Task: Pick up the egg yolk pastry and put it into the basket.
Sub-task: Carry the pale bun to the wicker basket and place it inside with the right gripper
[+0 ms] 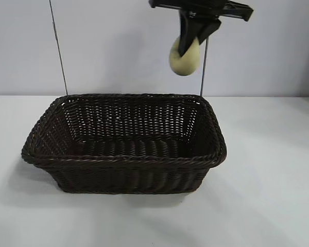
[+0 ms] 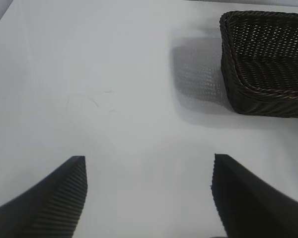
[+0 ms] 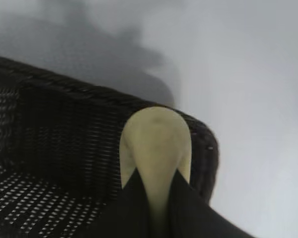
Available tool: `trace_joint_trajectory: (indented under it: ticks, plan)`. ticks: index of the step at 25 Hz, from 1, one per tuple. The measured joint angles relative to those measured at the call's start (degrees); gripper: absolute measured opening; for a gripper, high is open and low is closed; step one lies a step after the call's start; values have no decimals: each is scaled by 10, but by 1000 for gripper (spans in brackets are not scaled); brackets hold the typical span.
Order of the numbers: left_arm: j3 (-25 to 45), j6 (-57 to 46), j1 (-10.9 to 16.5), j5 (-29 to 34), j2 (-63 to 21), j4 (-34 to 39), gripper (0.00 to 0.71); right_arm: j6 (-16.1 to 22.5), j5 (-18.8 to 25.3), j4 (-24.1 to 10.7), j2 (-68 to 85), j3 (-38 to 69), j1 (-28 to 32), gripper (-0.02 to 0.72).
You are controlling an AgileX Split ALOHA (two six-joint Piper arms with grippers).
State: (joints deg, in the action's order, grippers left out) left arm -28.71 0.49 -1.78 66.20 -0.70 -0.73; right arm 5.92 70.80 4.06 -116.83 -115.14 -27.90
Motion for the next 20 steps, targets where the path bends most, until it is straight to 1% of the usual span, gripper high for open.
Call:
trace_joint_trajectory:
  ticks: [5, 9, 14, 17, 20]
  plan:
    - [0, 0, 0, 0, 0, 0, 514, 0, -24, 2, 0, 0, -67, 30]
    - [0, 0, 0, 0, 0, 0, 514, 0, -28, -4, 0, 0, -100, 30]
    - [0, 0, 0, 0, 0, 0, 514, 0, -28, -15, -11, 0, -111, 30]
    - [0, 0, 0, 0, 0, 0, 514, 0, -28, -25, -43, 0, -111, 29]
    - [0, 0, 0, 0, 0, 0, 514, 0, -31, -26, -83, 0, -111, 27]
